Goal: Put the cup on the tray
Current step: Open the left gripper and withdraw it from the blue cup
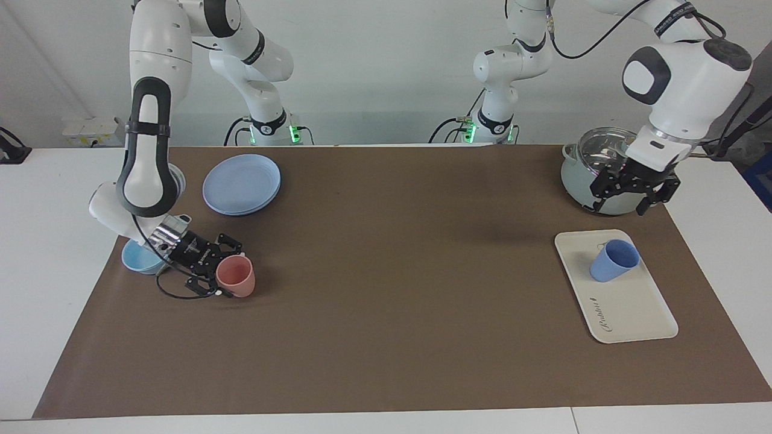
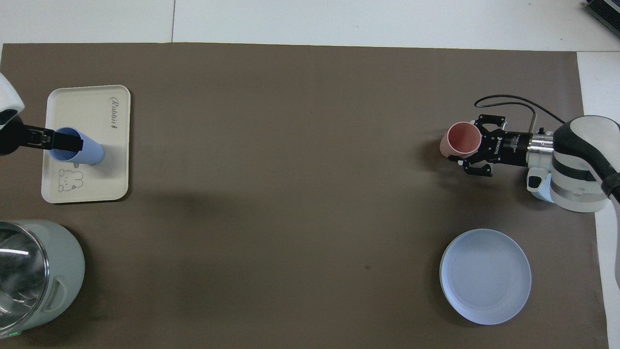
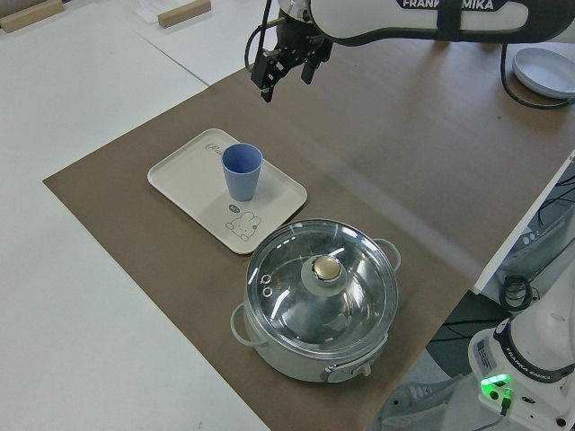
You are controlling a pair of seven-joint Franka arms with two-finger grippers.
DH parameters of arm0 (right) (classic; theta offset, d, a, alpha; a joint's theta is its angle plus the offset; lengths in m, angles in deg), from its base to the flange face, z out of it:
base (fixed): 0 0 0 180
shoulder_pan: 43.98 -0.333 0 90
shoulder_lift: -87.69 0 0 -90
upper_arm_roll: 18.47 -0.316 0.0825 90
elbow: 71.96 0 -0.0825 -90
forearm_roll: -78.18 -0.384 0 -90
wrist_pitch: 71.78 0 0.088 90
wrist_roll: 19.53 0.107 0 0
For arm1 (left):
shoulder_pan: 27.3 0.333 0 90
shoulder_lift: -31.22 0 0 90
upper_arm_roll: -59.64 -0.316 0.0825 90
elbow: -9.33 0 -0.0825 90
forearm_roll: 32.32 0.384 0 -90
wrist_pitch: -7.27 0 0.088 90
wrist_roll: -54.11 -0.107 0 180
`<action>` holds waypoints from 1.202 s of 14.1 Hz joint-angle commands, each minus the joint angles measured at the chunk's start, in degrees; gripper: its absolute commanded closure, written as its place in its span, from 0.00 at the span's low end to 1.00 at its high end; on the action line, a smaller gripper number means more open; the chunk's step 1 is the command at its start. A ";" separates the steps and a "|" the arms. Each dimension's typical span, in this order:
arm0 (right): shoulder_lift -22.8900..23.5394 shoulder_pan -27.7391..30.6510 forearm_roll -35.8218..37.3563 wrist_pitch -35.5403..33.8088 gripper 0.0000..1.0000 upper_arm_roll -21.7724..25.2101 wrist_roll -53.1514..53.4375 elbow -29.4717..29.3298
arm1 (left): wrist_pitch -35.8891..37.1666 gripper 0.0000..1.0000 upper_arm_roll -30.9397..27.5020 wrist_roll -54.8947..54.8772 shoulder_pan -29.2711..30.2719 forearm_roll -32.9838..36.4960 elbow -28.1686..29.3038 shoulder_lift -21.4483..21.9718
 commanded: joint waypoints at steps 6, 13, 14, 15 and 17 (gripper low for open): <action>-2.46 0.14 9.02 4.80 0.01 -0.05 -1.82 1.11 | 12.00 0.00 -0.81 8.23 -7.96 2.04 -3.23 5.19; -5.27 -0.03 26.59 4.98 0.01 -0.23 -8.82 1.10 | 25.39 0.00 -1.42 7.71 -7.08 0.02 -16.27 3.69; -6.06 -0.03 28.70 4.98 0.01 -0.23 -11.02 1.02 | 23.12 0.00 -1.51 7.62 -6.99 0.02 -13.21 4.56; -6.33 -0.21 30.46 4.98 0.01 -0.40 -12.87 1.02 | 20.75 0.00 -1.51 7.70 -6.99 0.02 -10.92 5.70; -6.33 -1.96 31.97 4.98 0.01 -0.32 -15.43 1.02 | 20.63 0.00 -1.60 7.62 -6.99 -0.07 -10.37 5.98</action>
